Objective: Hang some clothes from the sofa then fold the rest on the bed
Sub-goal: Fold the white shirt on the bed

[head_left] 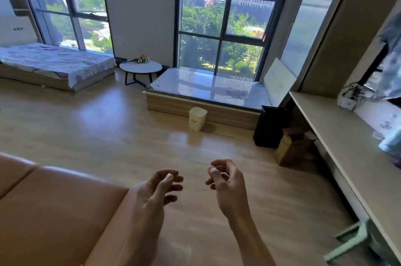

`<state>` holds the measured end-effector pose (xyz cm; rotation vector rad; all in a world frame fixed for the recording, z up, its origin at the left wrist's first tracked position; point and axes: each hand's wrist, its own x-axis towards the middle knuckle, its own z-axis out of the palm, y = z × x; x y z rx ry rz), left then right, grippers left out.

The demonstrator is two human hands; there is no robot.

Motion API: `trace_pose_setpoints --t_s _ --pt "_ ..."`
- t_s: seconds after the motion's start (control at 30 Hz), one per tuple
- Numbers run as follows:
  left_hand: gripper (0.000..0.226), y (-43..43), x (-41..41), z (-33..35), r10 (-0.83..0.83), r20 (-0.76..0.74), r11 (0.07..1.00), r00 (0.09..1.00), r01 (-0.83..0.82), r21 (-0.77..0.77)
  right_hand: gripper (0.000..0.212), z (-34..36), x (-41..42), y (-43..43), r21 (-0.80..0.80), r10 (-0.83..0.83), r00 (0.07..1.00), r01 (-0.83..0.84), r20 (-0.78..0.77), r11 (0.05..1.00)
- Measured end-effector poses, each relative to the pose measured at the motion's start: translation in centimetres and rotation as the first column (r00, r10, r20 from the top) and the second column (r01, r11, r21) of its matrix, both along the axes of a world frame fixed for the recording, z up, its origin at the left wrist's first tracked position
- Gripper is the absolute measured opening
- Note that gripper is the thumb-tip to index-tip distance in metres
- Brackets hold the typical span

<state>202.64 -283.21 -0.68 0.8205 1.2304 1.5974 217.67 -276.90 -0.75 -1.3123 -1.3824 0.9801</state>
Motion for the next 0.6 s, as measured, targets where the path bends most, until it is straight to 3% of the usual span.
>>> trace_pose_setpoints --t_s 0.17,0.3,0.6 --pt "0.044 11.6 -1.7 2.2 0.029 -0.002 0.999 1.000 -0.029 -0.030 0.002 0.2 -1.8 12.2 -0.011 0.014 0.999 -0.015 -0.031 1.000" --pt "0.053 19.9 -2.6 1.1 0.087 -0.018 0.994 0.996 -0.088 -0.061 0.003 -1.6 -3.9 21.7 -0.027 0.071 0.997 -0.072 -0.036 0.997" --pt "0.014 42.5 -5.4 0.1 0.263 -0.107 0.963 0.959 -0.268 -0.031 0.003 -2.5 -8.0 47.0 -0.006 0.290 0.957 -0.291 -0.027 0.957"
